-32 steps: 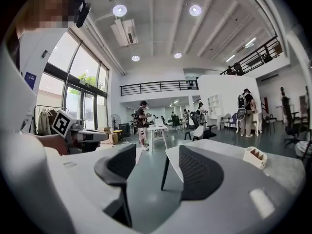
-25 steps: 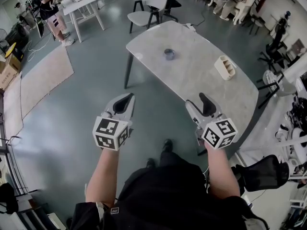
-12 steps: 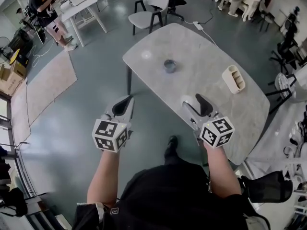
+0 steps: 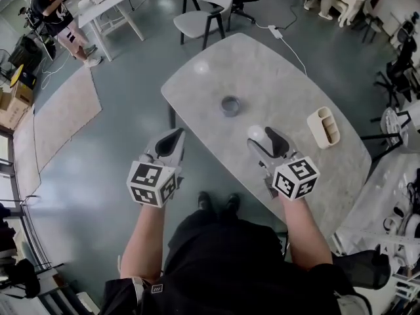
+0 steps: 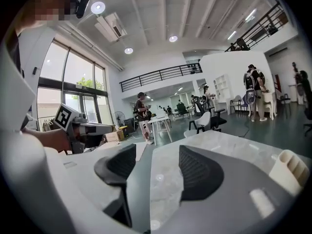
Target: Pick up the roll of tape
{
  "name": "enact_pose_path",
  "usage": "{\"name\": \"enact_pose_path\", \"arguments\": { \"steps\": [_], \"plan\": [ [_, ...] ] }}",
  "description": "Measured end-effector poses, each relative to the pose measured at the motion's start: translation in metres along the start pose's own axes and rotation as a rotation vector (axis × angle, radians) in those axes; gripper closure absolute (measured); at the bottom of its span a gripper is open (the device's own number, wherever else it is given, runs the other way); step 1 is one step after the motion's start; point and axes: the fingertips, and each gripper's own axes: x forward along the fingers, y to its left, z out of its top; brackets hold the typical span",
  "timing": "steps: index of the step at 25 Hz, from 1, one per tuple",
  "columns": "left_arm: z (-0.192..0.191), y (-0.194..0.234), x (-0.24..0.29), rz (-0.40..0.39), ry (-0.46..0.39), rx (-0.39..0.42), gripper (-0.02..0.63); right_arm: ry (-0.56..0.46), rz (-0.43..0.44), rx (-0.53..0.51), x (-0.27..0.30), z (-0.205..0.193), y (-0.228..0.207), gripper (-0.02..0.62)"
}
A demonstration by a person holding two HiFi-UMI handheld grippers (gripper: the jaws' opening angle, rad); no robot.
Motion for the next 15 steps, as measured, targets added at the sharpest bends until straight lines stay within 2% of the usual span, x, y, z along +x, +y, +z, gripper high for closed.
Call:
{"name": "enact_pose_path", "arguments": {
  "steps": [8,15],
  "plan": [
    [0.014,0.066,0.043,-0.064,-0.018,0.018,0.595,0.063,-0.05,-0.032,0.074,0.017,-0.008,0.327],
    [0.008,0.114,0.058,-0.114,-0.023,0.0,0.595,0.158,-0.11,-0.085,0.12,0.004,-0.014,0.327]
  ]
}}
